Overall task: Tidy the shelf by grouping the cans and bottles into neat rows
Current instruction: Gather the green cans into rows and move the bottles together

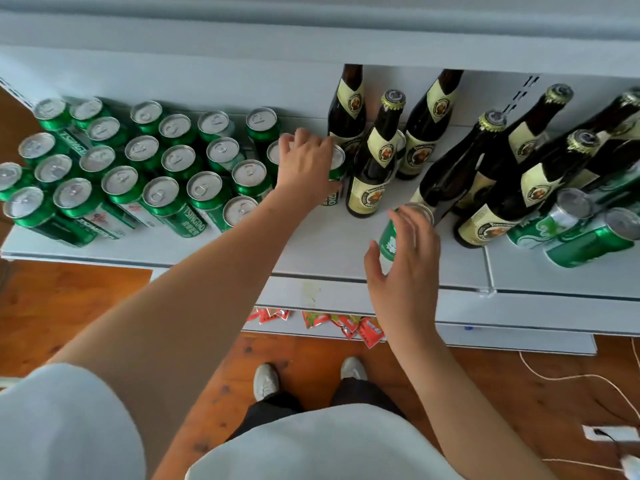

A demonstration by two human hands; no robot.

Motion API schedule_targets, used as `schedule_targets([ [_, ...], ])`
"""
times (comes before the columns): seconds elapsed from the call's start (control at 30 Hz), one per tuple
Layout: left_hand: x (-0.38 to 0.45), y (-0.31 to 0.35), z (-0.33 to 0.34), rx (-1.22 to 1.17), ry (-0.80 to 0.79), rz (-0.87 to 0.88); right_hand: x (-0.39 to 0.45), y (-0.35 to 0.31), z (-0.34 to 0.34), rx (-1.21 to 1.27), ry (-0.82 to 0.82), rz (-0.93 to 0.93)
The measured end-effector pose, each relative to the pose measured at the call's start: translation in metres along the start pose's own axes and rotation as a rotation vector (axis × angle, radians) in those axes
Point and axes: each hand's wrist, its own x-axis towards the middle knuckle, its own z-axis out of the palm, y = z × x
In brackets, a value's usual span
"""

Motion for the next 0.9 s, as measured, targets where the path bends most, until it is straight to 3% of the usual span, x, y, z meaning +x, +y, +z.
schedule_targets([
  [0.1,-0.004,-0.007,-0.005,-0.087,-0.01,-0.01,-0.008,0.0,0.001,0.043,-0.024,-0.04],
  [0.2,-0.017,-0.017,-0.027,-0.368,-0.014,-0.06,-0.004,-0.007,0.005,0.091,-0.067,-0.066],
  [0.37,-0.034,-0.061,-0.089,-0.586,0.149,-0.162,0.035,-0.032,0.024,0.219,-0.091,-0.077],
  [0.5,-0.049,-0.111,-0.115,-0.554,0.278,-0.366,0.077,-0.053,0.07,0.096,-0.326,-0.087],
  [0.6,-0.068,-0.125,-0.119,-0.568,0.345,-0.441,0.098,-0.062,0.109,-0.092,-0.486,0.032],
  [0.9,-0.124,-0.082,-0.087,-0.688,0.411,-0.393,0.14,-0.047,0.152,0.1,-0.539,0.232],
])
